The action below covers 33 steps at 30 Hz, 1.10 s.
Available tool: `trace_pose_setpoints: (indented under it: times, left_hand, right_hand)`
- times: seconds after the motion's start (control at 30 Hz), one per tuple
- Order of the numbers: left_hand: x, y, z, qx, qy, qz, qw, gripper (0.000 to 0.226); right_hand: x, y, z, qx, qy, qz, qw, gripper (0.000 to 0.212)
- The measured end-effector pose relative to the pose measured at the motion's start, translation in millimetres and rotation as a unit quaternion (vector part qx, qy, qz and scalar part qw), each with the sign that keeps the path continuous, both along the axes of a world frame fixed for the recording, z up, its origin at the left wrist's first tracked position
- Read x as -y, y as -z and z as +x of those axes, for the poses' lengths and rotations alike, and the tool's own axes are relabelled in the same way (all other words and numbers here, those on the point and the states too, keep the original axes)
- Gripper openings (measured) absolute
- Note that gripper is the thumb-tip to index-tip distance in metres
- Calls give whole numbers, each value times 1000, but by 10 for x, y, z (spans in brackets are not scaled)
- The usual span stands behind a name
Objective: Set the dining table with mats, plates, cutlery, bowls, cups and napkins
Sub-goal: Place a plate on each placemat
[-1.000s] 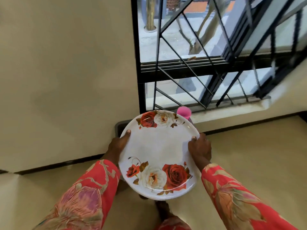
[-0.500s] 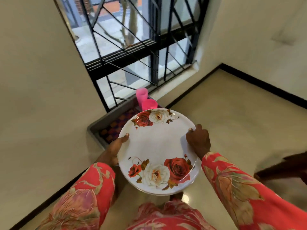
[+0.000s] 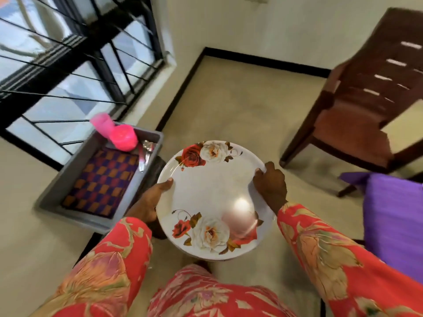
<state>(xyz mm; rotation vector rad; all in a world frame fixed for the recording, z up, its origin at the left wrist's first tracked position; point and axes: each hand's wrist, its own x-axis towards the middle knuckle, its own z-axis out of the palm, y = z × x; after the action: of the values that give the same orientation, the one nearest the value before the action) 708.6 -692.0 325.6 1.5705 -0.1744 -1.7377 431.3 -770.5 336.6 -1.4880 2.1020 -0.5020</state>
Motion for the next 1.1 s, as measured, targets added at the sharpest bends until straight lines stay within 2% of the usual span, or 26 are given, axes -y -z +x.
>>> trace_pose_setpoints:
  times: [0.23, 0.47, 0.6, 0.77, 0.97, 1.1]
  left_hand:
    - [-22, -85, -943, -52, 125, 3, 991, 31]
    - [-335, -41, -1927, -62, 201, -13, 978, 54]
    - [-578, -46, -2503, -72, 233, -42, 969, 43]
    - [-917, -8, -3115, -63, 259, -45, 963, 53]
    - [-1347, 3, -3741, -84, 314, -39, 945, 25]
    - [-1521, -38, -4031, -116, 349, -26, 930, 28]
  right_hand:
    - [-546, -58, -1102, 4, 64, -7, 998, 30]
    - [-1277, -185, -2162, -17, 131, -21, 991, 35]
    - [-1736, -226, -2716, -34, 163, -39, 985, 36]
    - [-2333, -302, -3315, -24, 221, -50, 974, 37]
    - [-3131, -282, -3817, -21, 287, -49, 956, 37]
    - [-3592, -244, -3995, -33, 325, -44, 944, 42]
